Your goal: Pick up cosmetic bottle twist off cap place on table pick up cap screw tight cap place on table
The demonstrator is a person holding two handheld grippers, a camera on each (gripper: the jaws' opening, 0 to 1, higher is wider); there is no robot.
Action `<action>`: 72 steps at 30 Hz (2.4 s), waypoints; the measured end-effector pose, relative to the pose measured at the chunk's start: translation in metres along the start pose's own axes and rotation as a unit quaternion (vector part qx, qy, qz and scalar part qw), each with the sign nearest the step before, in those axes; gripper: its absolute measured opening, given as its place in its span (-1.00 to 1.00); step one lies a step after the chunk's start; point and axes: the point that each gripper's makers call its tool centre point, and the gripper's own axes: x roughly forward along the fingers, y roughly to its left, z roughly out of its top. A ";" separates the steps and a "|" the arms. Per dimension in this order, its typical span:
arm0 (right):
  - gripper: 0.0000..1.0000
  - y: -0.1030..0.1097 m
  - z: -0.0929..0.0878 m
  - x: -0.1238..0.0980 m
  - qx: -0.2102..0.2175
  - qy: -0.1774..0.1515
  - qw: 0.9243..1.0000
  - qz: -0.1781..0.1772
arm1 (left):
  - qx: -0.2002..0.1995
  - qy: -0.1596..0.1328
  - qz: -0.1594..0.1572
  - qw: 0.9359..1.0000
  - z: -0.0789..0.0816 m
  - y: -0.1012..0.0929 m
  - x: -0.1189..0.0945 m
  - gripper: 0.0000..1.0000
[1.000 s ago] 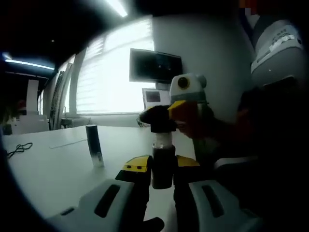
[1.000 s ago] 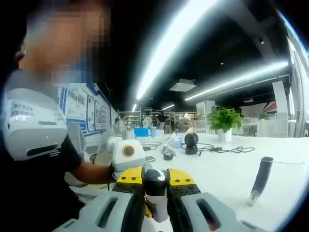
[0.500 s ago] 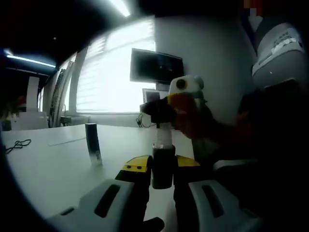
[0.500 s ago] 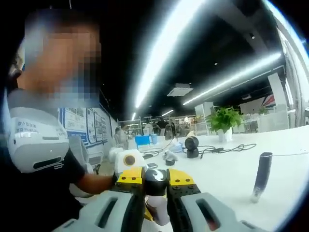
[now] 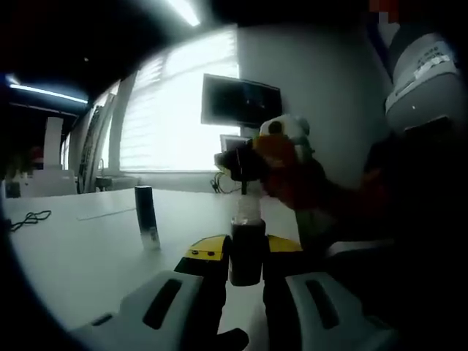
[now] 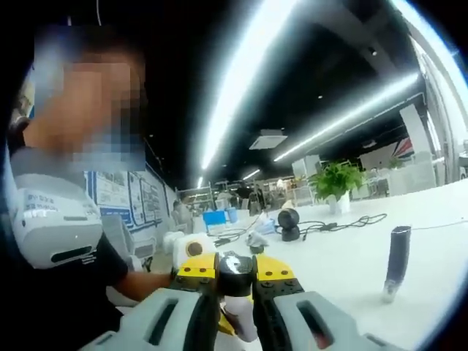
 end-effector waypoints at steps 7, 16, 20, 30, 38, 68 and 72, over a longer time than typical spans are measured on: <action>-0.77 -0.012 -0.005 0.000 -0.002 0.007 1.000 -0.017 | 0.013 0.007 0.024 1.000 -0.011 0.011 -0.002 -0.84; -0.77 -0.020 -0.009 0.002 -0.013 0.013 0.999 -0.029 | 0.006 0.009 0.044 0.999 -0.018 0.025 -0.007 -0.84; -0.77 -0.024 -0.010 0.002 -0.020 0.014 0.999 -0.036 | 0.005 0.005 0.054 0.999 -0.016 0.031 -0.008 -0.84; -0.77 -0.032 -0.016 0.004 -0.029 0.021 0.998 -0.050 | 0.010 0.007 0.078 0.997 -0.015 0.044 -0.012 -0.84; -0.77 -0.038 -0.019 0.003 -0.039 0.026 0.997 -0.063 | 0.012 0.006 0.090 0.996 -0.015 0.051 -0.012 -0.84; -0.77 -0.076 -0.036 -0.010 -0.056 0.035 0.989 -0.130 | 0.006 0.009 0.160 0.987 -0.013 0.087 -0.021 -0.83; -0.77 -0.083 -0.039 -0.012 -0.059 0.040 0.987 -0.141 | -0.002 0.006 0.171 0.985 -0.014 0.095 -0.020 -0.84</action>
